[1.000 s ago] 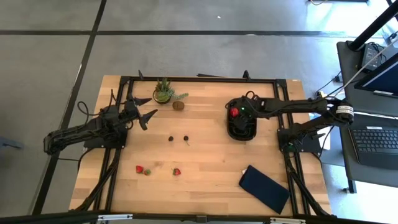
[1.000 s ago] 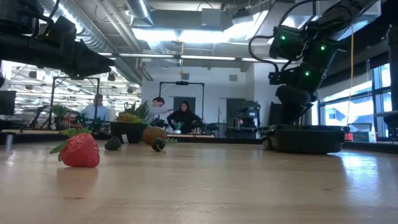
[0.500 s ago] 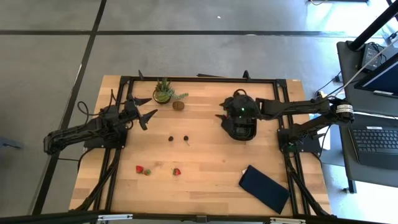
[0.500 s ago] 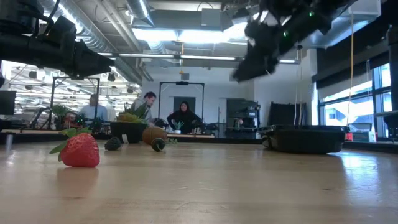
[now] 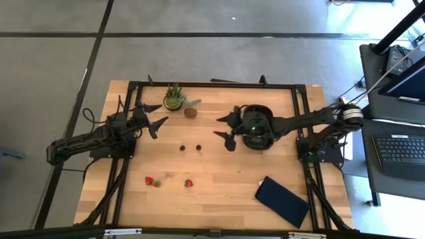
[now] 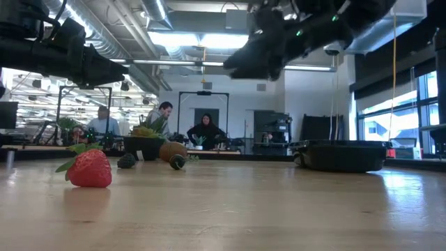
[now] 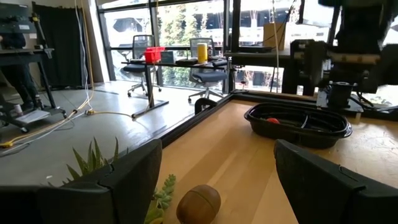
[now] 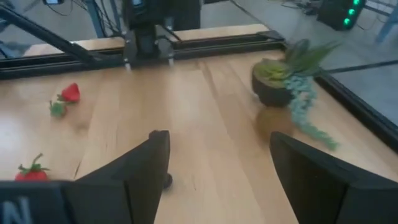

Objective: Pick and placing Produce into tupperware
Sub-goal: Put the black cherry into the black bin

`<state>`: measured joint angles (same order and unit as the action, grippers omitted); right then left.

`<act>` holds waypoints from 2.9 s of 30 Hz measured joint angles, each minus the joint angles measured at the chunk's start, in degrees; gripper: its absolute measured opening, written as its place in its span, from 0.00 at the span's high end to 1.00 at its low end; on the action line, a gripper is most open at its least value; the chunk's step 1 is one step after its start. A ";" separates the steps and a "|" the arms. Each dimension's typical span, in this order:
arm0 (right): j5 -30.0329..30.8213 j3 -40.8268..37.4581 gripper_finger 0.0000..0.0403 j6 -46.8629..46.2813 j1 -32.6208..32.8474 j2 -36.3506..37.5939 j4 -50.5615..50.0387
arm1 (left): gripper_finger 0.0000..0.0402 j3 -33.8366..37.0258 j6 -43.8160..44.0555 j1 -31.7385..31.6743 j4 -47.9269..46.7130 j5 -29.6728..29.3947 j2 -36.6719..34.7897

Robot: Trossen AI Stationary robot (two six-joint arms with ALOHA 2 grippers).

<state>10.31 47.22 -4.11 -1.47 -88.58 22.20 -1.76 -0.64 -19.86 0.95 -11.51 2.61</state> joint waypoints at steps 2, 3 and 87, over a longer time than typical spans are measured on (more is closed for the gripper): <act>-0.01 0.00 0.31 0.17 0.40 -3.45 3.27 | 0.25 0.00 0.00 0.00 0.00 0.00 0.00; -0.03 0.00 0.31 0.14 0.53 -5.24 5.48 | 0.25 0.00 0.00 0.00 0.02 -0.01 0.00; -4.45 17.22 0.79 -1.87 3.09 -35.88 2.21 | 0.25 0.00 -0.02 0.01 0.00 -0.02 0.00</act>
<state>5.87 64.45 -5.98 1.63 -124.46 24.41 -1.76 -0.66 -19.85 0.95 -11.53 2.61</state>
